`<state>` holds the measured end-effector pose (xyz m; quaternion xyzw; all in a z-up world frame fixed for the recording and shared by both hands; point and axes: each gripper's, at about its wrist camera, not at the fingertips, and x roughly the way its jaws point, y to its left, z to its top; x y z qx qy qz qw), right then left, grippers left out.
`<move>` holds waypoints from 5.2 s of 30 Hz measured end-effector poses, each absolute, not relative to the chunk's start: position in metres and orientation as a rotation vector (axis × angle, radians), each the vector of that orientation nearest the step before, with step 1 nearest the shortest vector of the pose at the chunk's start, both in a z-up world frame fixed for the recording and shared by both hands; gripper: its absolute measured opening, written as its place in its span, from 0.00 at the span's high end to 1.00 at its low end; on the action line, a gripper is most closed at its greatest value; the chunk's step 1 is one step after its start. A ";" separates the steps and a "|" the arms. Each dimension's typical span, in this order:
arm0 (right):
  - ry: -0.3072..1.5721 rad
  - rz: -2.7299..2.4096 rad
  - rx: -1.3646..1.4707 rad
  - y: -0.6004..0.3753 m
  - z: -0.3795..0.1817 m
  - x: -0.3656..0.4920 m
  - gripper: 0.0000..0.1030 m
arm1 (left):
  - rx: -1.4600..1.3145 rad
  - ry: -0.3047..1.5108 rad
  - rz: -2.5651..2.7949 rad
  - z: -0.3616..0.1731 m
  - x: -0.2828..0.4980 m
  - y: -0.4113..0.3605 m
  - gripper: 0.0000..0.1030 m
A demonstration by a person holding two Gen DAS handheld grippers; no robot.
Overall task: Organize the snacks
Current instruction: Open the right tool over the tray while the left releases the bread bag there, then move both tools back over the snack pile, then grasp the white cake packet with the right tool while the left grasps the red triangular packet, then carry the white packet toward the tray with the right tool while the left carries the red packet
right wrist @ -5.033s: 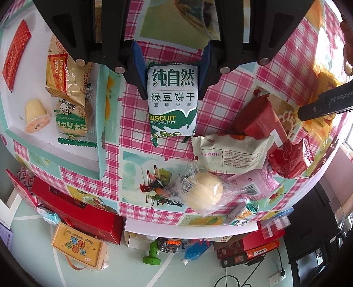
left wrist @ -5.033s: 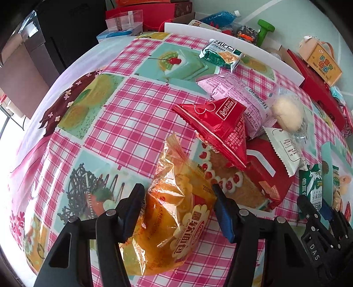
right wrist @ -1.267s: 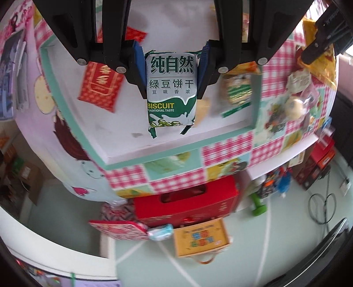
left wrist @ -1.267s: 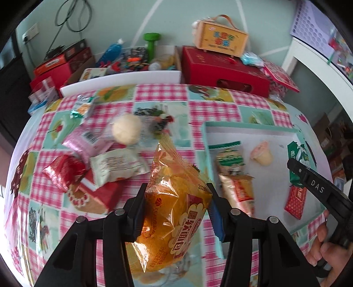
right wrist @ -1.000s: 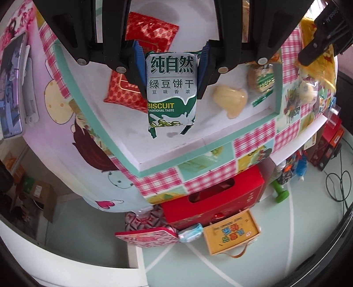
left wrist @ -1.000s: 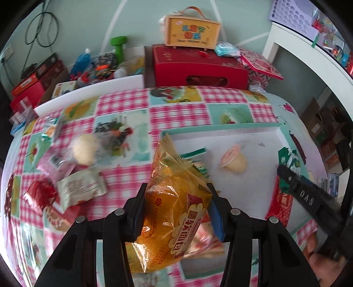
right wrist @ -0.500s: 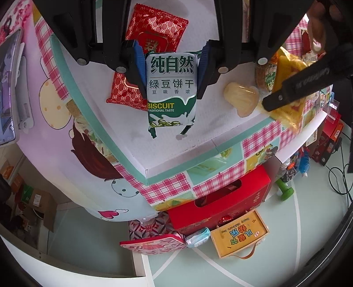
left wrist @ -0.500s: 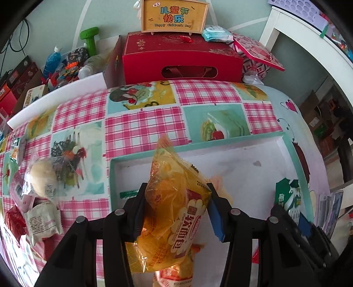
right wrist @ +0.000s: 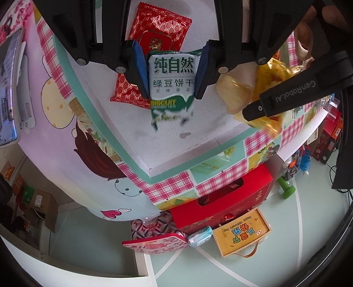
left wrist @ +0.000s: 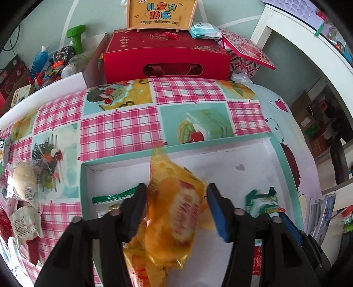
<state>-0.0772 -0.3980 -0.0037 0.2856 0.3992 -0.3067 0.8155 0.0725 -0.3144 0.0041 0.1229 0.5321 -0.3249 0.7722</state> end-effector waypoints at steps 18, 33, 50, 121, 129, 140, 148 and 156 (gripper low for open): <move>0.933 -0.636 0.527 -0.382 0.000 -0.064 0.15 | 0.185 1.093 -0.499 0.028 0.079 -0.239 0.11; 0.895 -0.601 0.476 -0.356 0.030 -0.064 0.00 | 0.177 1.089 -0.288 0.031 0.078 -0.164 0.10; 0.953 -0.627 0.429 -0.327 0.032 -0.061 0.00 | 0.161 1.067 -0.242 0.023 0.081 -0.093 0.10; 1.061 -0.100 0.338 -0.149 -0.035 0.130 0.33 | -0.265 1.233 -0.169 -0.016 0.186 0.035 0.45; 1.059 -0.104 0.350 -0.158 -0.031 0.110 0.37 | -0.249 1.193 -0.179 0.001 0.168 0.037 0.45; 1.004 -0.133 0.381 -0.169 -0.003 0.069 0.37 | -0.223 1.144 -0.258 0.026 0.139 0.015 0.45; 0.915 -0.193 0.417 -0.198 0.031 0.032 0.37 | -0.201 1.117 -0.376 0.043 0.124 -0.028 0.45; 0.839 -0.328 0.449 -0.250 0.054 0.000 0.37 | -0.158 1.079 -0.466 0.057 0.106 -0.065 0.45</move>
